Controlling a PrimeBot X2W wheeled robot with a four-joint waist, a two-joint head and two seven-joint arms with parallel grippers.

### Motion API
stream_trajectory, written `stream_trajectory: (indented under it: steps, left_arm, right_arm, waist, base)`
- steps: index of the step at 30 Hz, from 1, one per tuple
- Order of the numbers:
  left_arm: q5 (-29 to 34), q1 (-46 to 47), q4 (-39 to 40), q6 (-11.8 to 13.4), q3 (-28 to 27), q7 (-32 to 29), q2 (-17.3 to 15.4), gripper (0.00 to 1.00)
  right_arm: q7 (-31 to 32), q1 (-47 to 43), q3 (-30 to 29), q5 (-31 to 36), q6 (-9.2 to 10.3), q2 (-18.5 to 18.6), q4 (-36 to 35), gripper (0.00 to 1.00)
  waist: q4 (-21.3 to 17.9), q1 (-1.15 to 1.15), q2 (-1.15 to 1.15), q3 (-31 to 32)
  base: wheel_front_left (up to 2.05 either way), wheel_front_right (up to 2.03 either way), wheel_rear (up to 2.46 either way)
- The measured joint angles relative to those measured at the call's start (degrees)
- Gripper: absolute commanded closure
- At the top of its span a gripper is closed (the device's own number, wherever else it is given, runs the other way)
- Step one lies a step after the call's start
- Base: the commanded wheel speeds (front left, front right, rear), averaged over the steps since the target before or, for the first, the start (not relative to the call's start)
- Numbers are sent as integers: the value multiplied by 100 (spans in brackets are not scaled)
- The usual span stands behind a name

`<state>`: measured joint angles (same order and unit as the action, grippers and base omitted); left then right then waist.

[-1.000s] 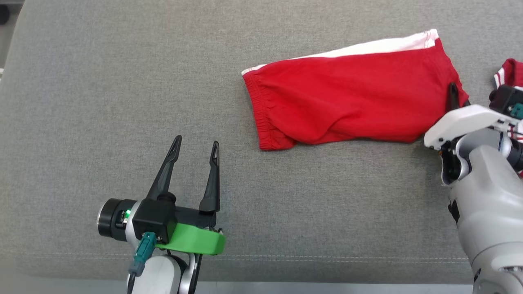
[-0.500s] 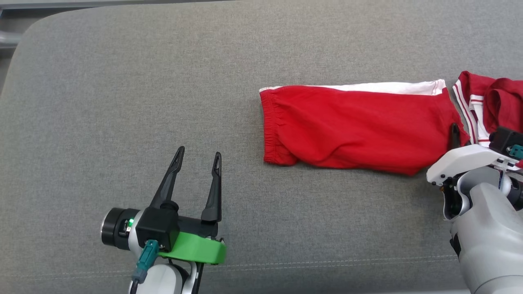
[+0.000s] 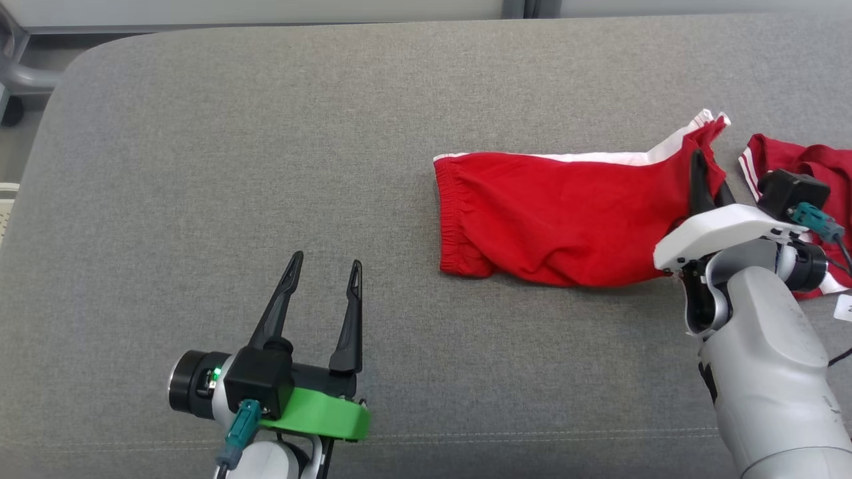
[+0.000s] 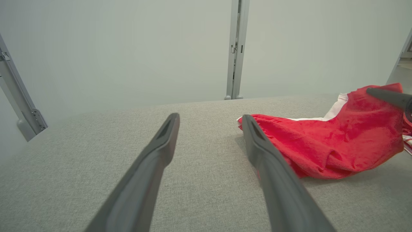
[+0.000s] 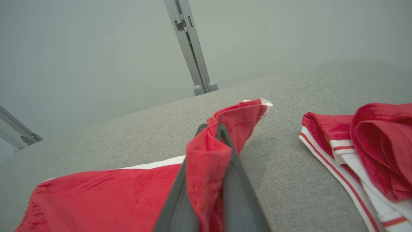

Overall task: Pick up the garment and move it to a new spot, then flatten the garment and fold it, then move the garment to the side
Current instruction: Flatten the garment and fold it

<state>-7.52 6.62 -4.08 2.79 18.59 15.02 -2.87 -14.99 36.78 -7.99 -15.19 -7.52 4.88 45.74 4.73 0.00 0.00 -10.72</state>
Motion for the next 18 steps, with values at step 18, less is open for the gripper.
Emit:
stream_trajectory:
  steps: [18]
  left_arm:
    - [-138,-77,-68,52,183,1,0,0]
  right_arm:
    - [0,-10,2382,-1010,0,-205,-414,100]
  waist:
    - [655,0,0,244]
  base:
    - [0,0,0]
